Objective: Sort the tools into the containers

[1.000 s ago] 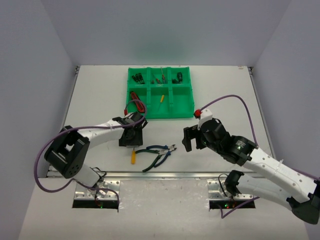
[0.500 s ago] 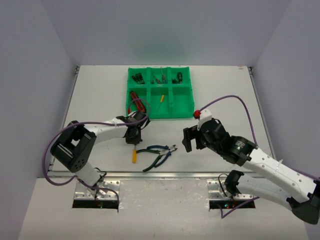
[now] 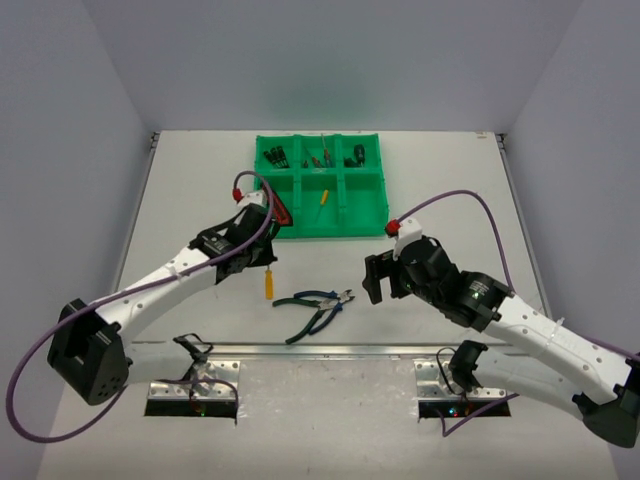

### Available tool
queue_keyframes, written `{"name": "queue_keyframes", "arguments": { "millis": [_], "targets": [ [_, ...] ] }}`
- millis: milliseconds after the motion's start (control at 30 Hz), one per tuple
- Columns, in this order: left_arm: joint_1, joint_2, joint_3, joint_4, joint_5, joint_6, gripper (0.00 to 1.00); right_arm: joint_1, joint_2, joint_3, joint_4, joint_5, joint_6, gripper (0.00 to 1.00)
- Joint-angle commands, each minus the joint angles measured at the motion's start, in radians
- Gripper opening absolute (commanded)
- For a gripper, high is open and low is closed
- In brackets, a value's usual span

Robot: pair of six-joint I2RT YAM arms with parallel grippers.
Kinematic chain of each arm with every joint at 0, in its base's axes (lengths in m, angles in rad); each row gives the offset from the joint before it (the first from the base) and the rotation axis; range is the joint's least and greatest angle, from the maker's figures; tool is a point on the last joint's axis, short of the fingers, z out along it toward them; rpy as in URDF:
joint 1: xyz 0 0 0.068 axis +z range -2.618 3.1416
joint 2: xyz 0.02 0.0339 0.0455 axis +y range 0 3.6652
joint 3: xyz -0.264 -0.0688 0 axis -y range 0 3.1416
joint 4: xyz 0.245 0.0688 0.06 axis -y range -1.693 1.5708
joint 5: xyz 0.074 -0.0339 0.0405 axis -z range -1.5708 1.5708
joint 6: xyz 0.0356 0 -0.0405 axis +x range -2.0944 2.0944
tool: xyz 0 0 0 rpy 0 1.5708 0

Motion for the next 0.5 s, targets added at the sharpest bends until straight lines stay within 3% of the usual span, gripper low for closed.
{"name": "queue_keyframes", "arguments": {
  "millis": [0,100,267,467],
  "targets": [
    [-0.004,-0.038,0.084,0.201,0.083,0.12,0.0,-0.002,-0.01,0.008,0.041,0.059,0.025,0.99],
    [-0.003,0.023,0.173,0.294,0.093,0.205,0.0,-0.002,-0.037,0.011,0.041,0.1,0.041,0.99],
    [-0.004,0.278,0.407,0.466,0.123,0.35,0.0,-0.002,-0.088,0.011,0.015,0.119,0.046,0.99],
    [-0.003,0.588,0.675,0.499,0.17,0.545,0.0,-0.002,-0.145,0.013,-0.048,0.128,0.039,0.99]
  ]
}}
